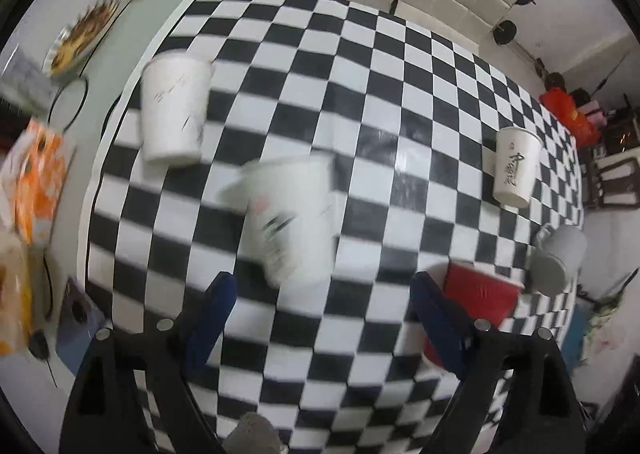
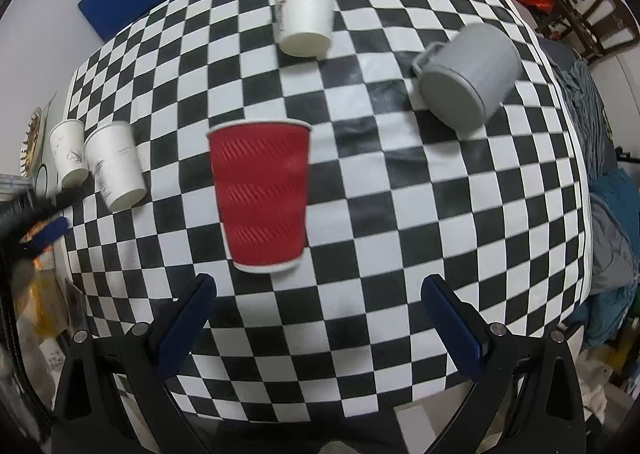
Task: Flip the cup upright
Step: 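Lift the white cup with the left gripper and rotate it rim-up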
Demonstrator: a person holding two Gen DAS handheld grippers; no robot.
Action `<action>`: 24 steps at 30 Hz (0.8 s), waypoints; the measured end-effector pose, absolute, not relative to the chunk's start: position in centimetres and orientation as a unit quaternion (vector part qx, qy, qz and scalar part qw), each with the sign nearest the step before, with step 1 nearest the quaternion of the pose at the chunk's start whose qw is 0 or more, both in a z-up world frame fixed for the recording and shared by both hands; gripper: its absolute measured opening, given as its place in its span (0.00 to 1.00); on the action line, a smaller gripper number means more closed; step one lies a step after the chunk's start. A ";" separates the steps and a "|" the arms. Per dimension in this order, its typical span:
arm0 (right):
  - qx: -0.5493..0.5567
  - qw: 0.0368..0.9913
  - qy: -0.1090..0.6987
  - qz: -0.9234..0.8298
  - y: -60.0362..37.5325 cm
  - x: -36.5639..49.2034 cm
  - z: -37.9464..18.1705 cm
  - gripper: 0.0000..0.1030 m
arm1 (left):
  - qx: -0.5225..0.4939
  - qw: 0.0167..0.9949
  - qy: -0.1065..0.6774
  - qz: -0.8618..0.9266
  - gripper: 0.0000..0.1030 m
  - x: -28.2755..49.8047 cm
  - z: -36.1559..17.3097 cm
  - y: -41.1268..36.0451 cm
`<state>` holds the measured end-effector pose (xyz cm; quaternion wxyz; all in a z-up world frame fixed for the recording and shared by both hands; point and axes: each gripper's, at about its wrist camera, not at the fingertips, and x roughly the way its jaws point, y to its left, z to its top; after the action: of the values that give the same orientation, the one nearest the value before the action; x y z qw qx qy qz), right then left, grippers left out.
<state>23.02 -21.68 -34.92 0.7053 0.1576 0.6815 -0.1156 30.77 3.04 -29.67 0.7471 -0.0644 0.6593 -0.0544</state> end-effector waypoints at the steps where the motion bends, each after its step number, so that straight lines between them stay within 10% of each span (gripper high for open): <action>1: 0.158 0.706 0.680 -0.117 -21.8 22.8 -34.8 1.00 | -0.055 0.747 0.661 -0.047 0.86 31.4 -30.3 2.8; 10: 0.166 0.702 0.677 -0.143 -23.2 22.8 -35.1 1.00 | 0.013 0.728 0.684 0.030 0.85 34.9 -35.8 4.1; 12: 0.166 0.701 0.678 -0.144 -23.2 23.0 -35.3 1.00 | 0.013 0.728 0.684 0.033 0.62 34.7 -36.4 4.6; 24: 0.154 0.695 0.693 -0.117 -22.5 21.0 -36.9 1.00 | 0.023 0.753 0.656 -0.050 0.60 25.8 -31.4 3.5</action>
<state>20.97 -22.50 -36.90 0.6951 0.1537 0.6925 -0.1169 25.78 3.46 -31.45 0.7527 0.0229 0.6561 -0.0499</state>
